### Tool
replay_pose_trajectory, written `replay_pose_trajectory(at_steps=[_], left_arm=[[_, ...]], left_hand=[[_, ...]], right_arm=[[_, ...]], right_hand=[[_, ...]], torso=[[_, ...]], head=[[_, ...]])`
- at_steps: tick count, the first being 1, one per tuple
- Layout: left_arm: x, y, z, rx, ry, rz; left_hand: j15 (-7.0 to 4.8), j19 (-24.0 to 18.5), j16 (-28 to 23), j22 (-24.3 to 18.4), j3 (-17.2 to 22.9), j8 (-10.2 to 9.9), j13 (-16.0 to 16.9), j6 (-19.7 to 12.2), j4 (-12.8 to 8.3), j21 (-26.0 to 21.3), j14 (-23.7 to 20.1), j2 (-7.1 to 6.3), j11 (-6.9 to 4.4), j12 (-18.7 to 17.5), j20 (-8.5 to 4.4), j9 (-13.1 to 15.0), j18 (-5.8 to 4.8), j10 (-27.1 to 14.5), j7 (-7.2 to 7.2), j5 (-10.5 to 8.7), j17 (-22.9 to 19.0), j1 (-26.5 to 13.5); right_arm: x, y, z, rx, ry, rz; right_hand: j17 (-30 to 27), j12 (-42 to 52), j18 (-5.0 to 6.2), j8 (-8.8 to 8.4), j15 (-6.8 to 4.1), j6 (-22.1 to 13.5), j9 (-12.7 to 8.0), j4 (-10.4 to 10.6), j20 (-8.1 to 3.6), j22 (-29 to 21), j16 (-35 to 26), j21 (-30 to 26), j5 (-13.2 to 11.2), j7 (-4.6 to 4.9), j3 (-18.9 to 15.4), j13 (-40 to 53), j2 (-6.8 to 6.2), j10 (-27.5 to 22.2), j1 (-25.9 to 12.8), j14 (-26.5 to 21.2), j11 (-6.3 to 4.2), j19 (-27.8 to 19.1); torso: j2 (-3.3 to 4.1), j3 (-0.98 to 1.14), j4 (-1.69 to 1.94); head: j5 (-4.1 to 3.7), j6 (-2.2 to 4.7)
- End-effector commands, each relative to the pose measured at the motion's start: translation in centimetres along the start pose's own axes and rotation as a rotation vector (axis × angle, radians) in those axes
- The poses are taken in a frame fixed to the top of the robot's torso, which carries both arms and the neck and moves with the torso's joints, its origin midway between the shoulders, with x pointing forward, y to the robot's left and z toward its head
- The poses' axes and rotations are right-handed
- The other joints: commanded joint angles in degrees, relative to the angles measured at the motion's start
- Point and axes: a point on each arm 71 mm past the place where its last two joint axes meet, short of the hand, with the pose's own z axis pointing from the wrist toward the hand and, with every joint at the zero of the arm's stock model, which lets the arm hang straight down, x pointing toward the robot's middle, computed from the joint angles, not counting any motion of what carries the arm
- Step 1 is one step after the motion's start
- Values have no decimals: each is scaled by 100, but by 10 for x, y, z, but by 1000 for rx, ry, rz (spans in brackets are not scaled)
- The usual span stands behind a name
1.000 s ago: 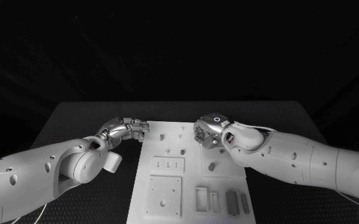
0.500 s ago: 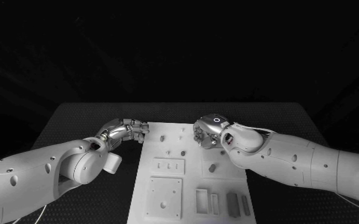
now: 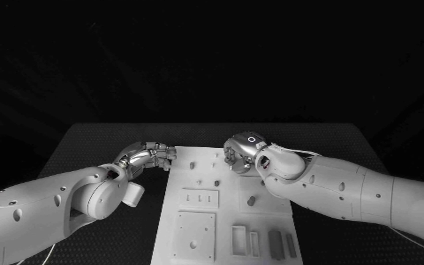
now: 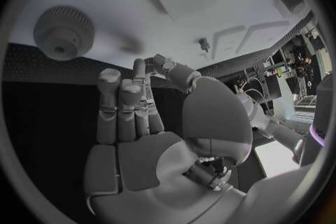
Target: Assemble the parts on the task board
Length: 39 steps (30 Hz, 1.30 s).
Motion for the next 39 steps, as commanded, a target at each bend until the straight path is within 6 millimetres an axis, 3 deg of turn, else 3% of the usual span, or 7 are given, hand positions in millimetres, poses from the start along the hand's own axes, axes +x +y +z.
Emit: replay_pose_trajectory(at_steps=[1, 14, 24, 34, 39], left_arm=[[2, -2, 1, 8, 11, -6], [3, -2, 2, 12, 8, -3], [3, -2, 3, 13, 9, -3], [4, -3, 4, 13, 12, 1], [3, -2, 4, 13, 9, 2]], left_hand=[[0, -24, 18, 93, 29, -39, -6, 19, -2, 29, -27, -5, 4, -28, -20, 7, 101, -14, 23, -4, -7, -13], [1, -25, 19, 92, 32, -45, -6, 14, -1, 33, -27, -7, 5, -32, -19, 10, 101, -15, 24, -3, -8, -11], [1, -27, 21, 92, 33, -52, -7, 8, 0, 36, -28, -10, 6, -37, -18, 12, 101, -18, 25, -4, -9, -13], [2, -28, 22, 91, 33, -55, -8, 7, 2, 38, -29, -10, 7, -41, -17, 14, 100, -20, 26, -7, -10, -17], [2, -28, 22, 91, 32, -56, -8, 8, 4, 39, -29, -11, 7, -43, -17, 15, 100, -20, 26, -8, -10, -20]], right_arm=[[-4, 4, 4, 8, -50, -25], [-8, 11, 13, 1, -105, -53], [-9, 24, 19, -32, -150, -106], [-5, 28, 22, -38, -143, -132], [-4, 26, 23, -34, -136, -142]], right_hand=[[9, -16, 221, 19, -4, 69, 24, -3, -43, 119, 25, 27, -6, -34, 37, 7, 11, 52, 10, 27, -7, -1], [10, -33, 221, 16, -7, 78, 30, 9, -56, 112, 33, 41, -6, -38, 79, 11, -34, 63, 15, 21, -9, 3], [12, -47, 221, 17, -12, 98, 41, 38, -70, 106, 45, 60, -8, -45, 136, 19, -93, 87, 38, 24, -15, 16], [14, -55, 221, 17, -16, 106, 46, 46, -79, 104, 52, 70, -9, -48, 154, 22, -112, 95, 50, 25, -18, 25], [14, -57, 221, 17, -16, 107, 47, 47, -80, 104, 53, 71, -9, -49, 156, 22, -116, 96, 52, 25, -18, 26]], torso=[[3, 2, 1], [14, -9, 31], [11, -6, 6], [17, -6, 25], [15, 0, 10]], head=[[6, 6], [11, 23], [46, 25], [50, 22], [71, 13]])
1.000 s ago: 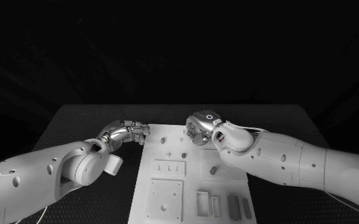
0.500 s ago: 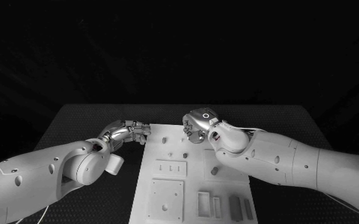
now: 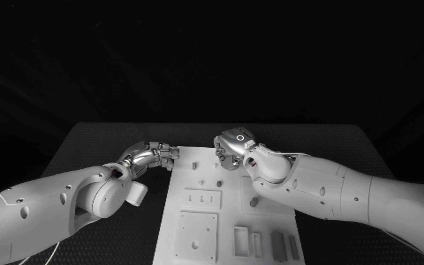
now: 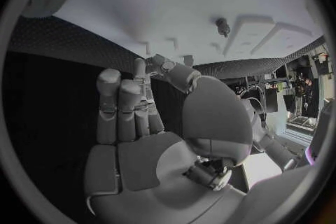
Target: Assemble the parts on the task board
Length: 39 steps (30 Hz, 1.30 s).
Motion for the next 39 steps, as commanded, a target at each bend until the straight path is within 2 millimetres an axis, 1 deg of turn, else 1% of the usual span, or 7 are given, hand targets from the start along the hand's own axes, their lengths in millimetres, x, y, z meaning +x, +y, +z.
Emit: replay_pose_trajectory(at_steps=[1, 7, 16, 26, 32, 35, 39], left_arm=[[1, -2, 0, 10, 7, -1], [1, -2, 1, 9, 9, 0], [3, -2, 2, 9, 12, 0], [3, -2, 2, 8, 15, -1], [3, -3, 1, 12, 16, -2], [2, -3, 1, 12, 13, -1], [1, -3, 1, 12, 11, 0]], left_hand=[[2, -19, 23, 93, 32, -24, -9, 8, 4, 40, -29, -11, 8, -21, -27, 7, 59, -20, 26, -8, -6, -21], [2, -20, 23, 92, 32, -25, -9, 8, 5, 41, -29, -11, 9, -23, -26, 8, 59, -21, 25, -10, -6, -23], [3, -21, 24, 92, 33, -29, -9, 7, 6, 43, -30, -10, 10, -27, -26, 11, 59, -23, 25, -11, -7, -26], [3, -23, 25, 91, 34, -32, -9, 7, 6, 45, -32, -11, 11, -31, -26, 14, 60, -24, 24, -12, -8, -29], [3, -24, 27, 90, 40, -33, -9, 10, 5, 48, -31, -3, 11, -34, -27, 18, 61, -24, 18, -8, -9, -24], [3, -25, 27, 90, 40, -33, -9, 11, 5, 49, -32, -3, 11, -35, -26, 19, 61, -24, 17, -8, -9, -24], [3, -26, 27, 90, 40, -34, -9, 11, 4, 49, -33, -6, 11, -36, -26, 21, 61, -24, 16, -9, -10, -26]], right_arm=[[1, 0, 0, -5, 1, -29], [2, 0, 0, -7, 15, -28], [5, 3, 0, -12, 27, -21], [9, 3, 2, -7, 36, -27], [14, 3, 1, -3, 43, -31], [14, 2, 1, -3, 39, -30], [14, 4, 1, -6, 37, -28]], right_hand=[[5, -35, 264, 35, -29, 102, 46, -10, -36, 104, 30, 28, 35, -50, 37, 8, -58, 34, -1, 15, 2, 7], [6, -38, 264, 35, -29, 103, 47, -6, -37, 104, 32, 30, 34, -50, 39, 8, -60, 35, -3, 16, 2, 8], [6, -42, 264, 32, -28, 101, 48, -1, -38, 103, 34, 31, 34, -49, 41, 8, -63, 36, -4, 15, 3, 8], [6, -48, 264, 30, -27, 99, 49, 5, -38, 102, 35, 33, 33, -48, 41, 9, -61, 35, -9, 14, 4, 6], [6, -50, 264, 29, -27, 99, 50, 5, -39, 101, 36, 33, 33, -49, 42, 9, -61, 36, -6, 13, 4, 5], [6, -51, 264, 29, -27, 98, 51, 4, -40, 101, 36, 33, 33, -49, 43, 9, -62, 36, -4, 13, 4, 5], [6, -53, 264, 29, -27, 98, 51, 3, -41, 100, 36, 34, 33, -49, 44, 10, -63, 36, -1, 12, 4, 5]], torso=[[-1, 5, -9], [-1, 5, -30], [-1, -2, -14], [0, 1, -19], [16, -6, 5], [26, -1, 20], [40, 2, 19]], head=[[15, -10], [39, -11], [-4, -27], [19, -44], [10, -56], [9, -55], [7, -47]])
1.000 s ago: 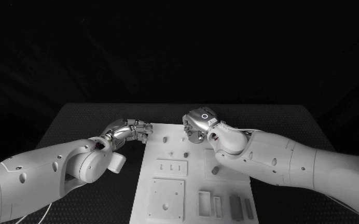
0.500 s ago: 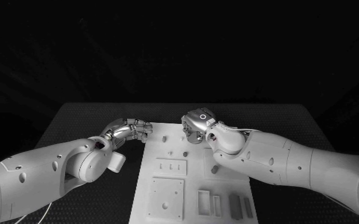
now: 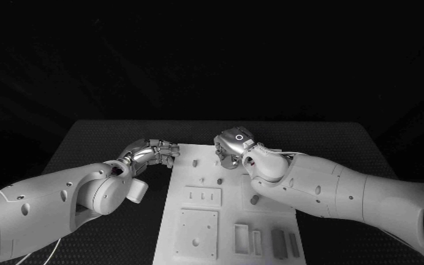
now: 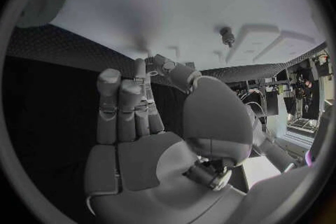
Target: Assemble the parts on the task board
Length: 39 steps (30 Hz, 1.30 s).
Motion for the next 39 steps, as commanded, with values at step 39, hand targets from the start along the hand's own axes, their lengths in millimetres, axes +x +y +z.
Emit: replay_pose_trajectory(at_steps=[39], left_arm=[[-5, -1, 1, 6, -4, 5]], left_hand=[[6, -36, 26, 85, 42, -46, -11, 7, -1, 32, -42, -16, 15, -50, -24, 19, 115, -30, 8, -14, -10, -27]], right_arm=[[4, -9, -2, 67, -24, 47]], right_hand=[[-120, -192, 227, -490, 302, -940, -197, -253, 49, 56, -150, -89, 15, 57, -440, -259, -481, -1021, -257, -136, 356, -207]], torso=[[11, -20, 60]], head=[[-70, 41]])
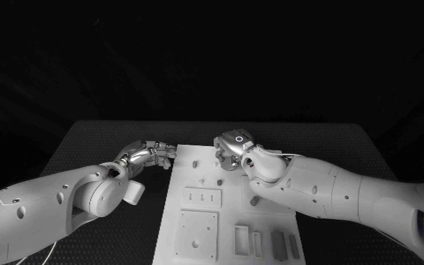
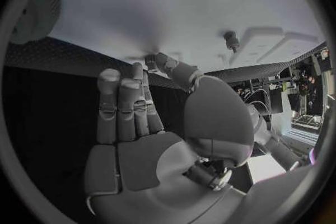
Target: Assemble the parts on the task board
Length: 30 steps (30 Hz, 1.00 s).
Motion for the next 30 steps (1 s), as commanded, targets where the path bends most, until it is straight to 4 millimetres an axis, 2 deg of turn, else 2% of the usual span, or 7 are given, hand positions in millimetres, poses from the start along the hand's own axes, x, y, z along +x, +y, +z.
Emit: replay_pose_trajectory(at_steps=[1, 12, 15, 20, 23, 25, 30], left_arm=[[-1, -1, 0, 7, 6, 1], [-12, -1, 0, 13, -15, 24], [-19, 0, 0, 17, -37, 33], [-28, 0, 1, 19, -57, 40], [-29, 0, 0, 25, -61, 41], [-30, 0, 0, 28, -63, 41], [-30, 0, -1, 33, -59, 40]], left_hand=[[6, -35, 27, 87, 42, -23, -5, 7, -1, 32, -42, -16, 16, -31, -25, 5, 95, -31, 8, -14, -6, -27], [8, -41, 28, 85, 49, -43, -6, -18, -7, 36, -46, -26, 25, -41, -23, 7, 96, -37, 2, -14, -9, -14], [8, -42, 28, 85, 50, -45, -6, -21, -7, 37, -46, -28, 26, -42, -23, 7, 96, -37, 2, -15, -9, -11], [8, -44, 29, 84, 52, -47, -7, -21, -9, 38, -47, -29, 24, -45, -23, 9, 96, -39, -2, -16, -10, -6], [7, -44, 32, 84, 56, -49, 11, -12, -5, 46, -45, -22, -3, -14, -22, 20, 97, 29, -2, -18, -12, -1], [5, -48, 37, 81, 56, -57, 43, -12, -3, 52, -43, -14, -49, 46, -22, 30, 97, 153, 0, -18, -15, -4], [4, -49, 40, 77, 57, -51, 39, 17, -5, 59, -43, -6, -45, 28, -23, 48, 98, 140, 3, -15, -19, -5]], right_arm=[[-3, -3, -1, 21, -42, 22], [-16, -20, -16, 21, -116, 93], [-18, -29, -20, 31, -122, 126], [-30, -51, -31, 38, -176, 208], [-29, -70, -42, 55, -160, 254], [-27, -79, -48, 49, -126, 276], [-26, -107, -60, 121, -62, 367]], right_hand=[[-13, 8, 236, -53, 80, -130, -19, -88, 8, 55, -28, -31, 9, -68, -128, -51, -28, -205, -62, 1, 116, -38], [-63, 32, 256, -36, 114, -260, 10, -274, 49, 14, -37, -88, 15, -122, -429, -142, -30, -285, -152, -4, 149, -33], [-76, 41, 257, -27, 109, -263, 14, -285, 60, 9, -46, -103, 35, -101, -480, -152, -32, -259, -185, -12, 144, -44], [-90, 52, 262, -16, 99, -260, 16, -271, 72, 4, -47, -113, 43, -64, -515, -160, -30, -216, -219, -9, 133, -44], [-110, 109, 272, 53, 43, -151, 38, -170, 74, -9, -34, -112, 262, 82, -454, -143, -32, -44, -233, 36, 71, 13], [-118, 117, 272, 72, 22, -122, 42, -125, 69, -12, -28, -106, 356, 104, -426, -140, -28, 3, -217, 55, 58, 42], [-158, 65, 270, 79, 31, -104, 30, -159, 60, -11, -73, -149, 232, 265, -416, -160, -17, -8, -4, -16, 65, -29]], torso=[[0, 5, 0], [-6, 7, -20], [-7, 21, -43], [-29, 55, -97], [-58, 64, -136], [-73, 72, -177], [-96, 90, -246]], head=[[-2, 6], [-34, 59], [-17, 115], [2, 143], [-2, 176], [7, 187], [13, 177]])
